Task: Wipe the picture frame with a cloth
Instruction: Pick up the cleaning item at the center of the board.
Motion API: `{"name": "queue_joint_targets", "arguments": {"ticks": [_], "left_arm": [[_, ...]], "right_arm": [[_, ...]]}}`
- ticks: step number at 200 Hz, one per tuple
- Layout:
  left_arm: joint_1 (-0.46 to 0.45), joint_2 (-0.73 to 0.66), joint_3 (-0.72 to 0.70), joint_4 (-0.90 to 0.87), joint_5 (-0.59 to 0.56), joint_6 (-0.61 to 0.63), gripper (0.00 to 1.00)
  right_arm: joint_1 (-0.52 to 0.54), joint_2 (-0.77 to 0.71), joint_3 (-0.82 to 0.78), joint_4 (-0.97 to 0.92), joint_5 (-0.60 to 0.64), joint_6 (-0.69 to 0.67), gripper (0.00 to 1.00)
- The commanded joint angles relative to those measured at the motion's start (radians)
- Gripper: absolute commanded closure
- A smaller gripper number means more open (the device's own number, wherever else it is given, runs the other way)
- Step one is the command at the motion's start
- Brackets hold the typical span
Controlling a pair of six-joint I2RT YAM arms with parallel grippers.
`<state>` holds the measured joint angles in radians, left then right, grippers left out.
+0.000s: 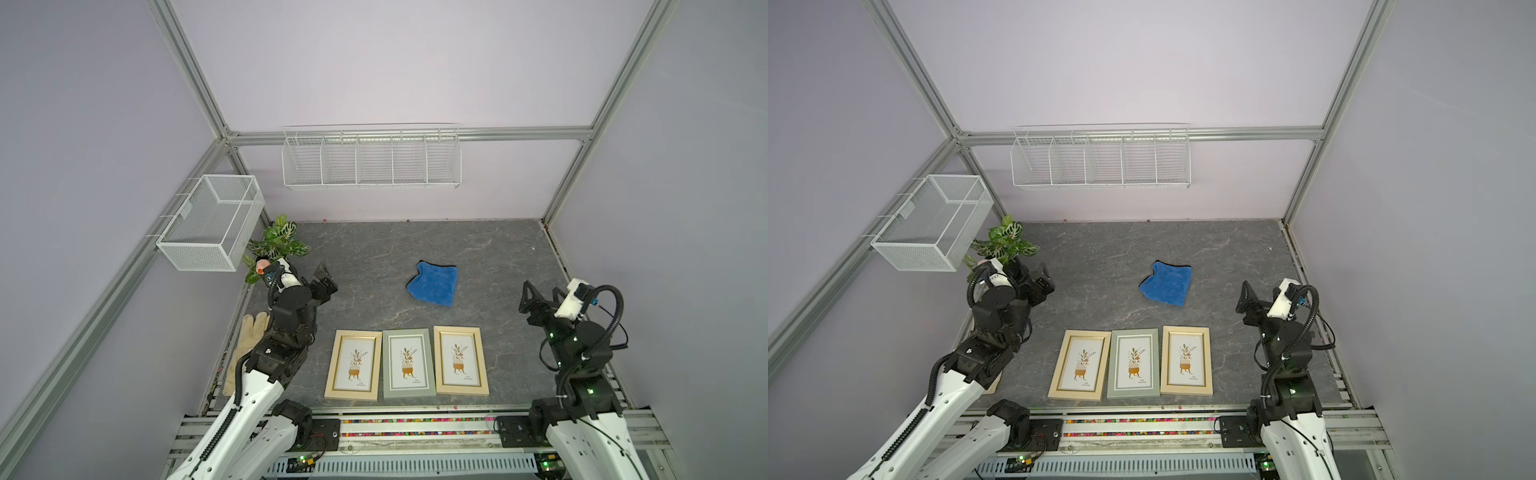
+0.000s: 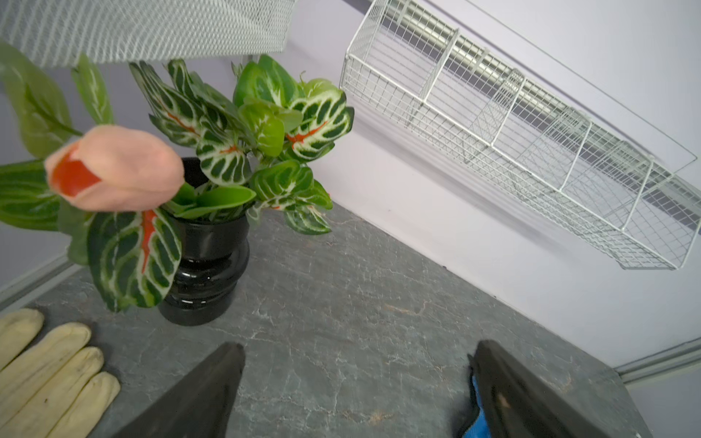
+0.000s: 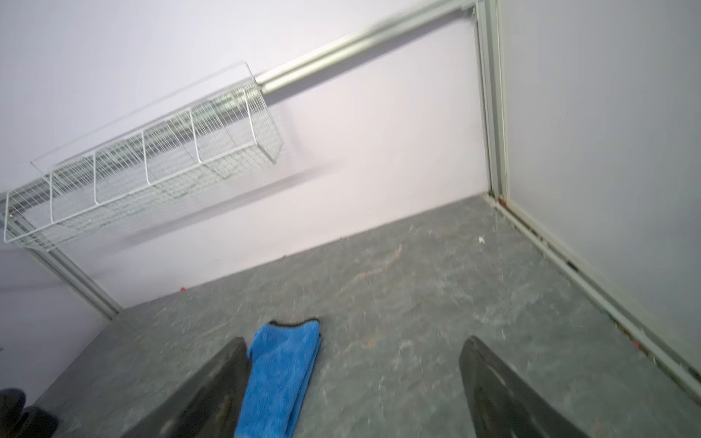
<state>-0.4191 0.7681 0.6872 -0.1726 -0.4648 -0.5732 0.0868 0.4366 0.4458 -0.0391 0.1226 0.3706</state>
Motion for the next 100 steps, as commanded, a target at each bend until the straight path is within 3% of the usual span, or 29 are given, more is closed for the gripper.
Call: {"name": "queue_joint_targets", "arguments": {"ticks": [1, 25, 40, 65, 78, 100], "left_arm": [[0.007, 0.027, 0.031, -0.037, 0.066, -0.050, 0.01], [0.010, 0.102, 0.071, -0.083, 0.061, -0.079, 0.02], [0.010, 0.141, 0.100, -0.121, 0.062, -0.080, 0.01], [0.013, 0.179, 0.134, -0.185, 0.078, -0.065, 0.01], [0.014, 0.199, 0.146, -0.221, 0.083, -0.053, 0.01], [0.014, 0.245, 0.159, -0.273, 0.124, -0.037, 0.01]], "right_arm": [[-0.009, 0.160, 0.123, -0.197, -0.051, 0.034, 0.11], [-0.015, 0.391, 0.286, -0.337, -0.080, -0.010, 0.11], [-0.038, 0.482, 0.336, -0.405, -0.007, 0.100, 0.11], [-0.134, 0.510, 0.276, -0.284, -0.203, 0.169, 0.11], [-0.121, 0.534, 0.282, -0.269, -0.208, 0.137, 0.11], [-0.061, 0.662, 0.415, -0.448, -0.125, 0.050, 0.11]]}}
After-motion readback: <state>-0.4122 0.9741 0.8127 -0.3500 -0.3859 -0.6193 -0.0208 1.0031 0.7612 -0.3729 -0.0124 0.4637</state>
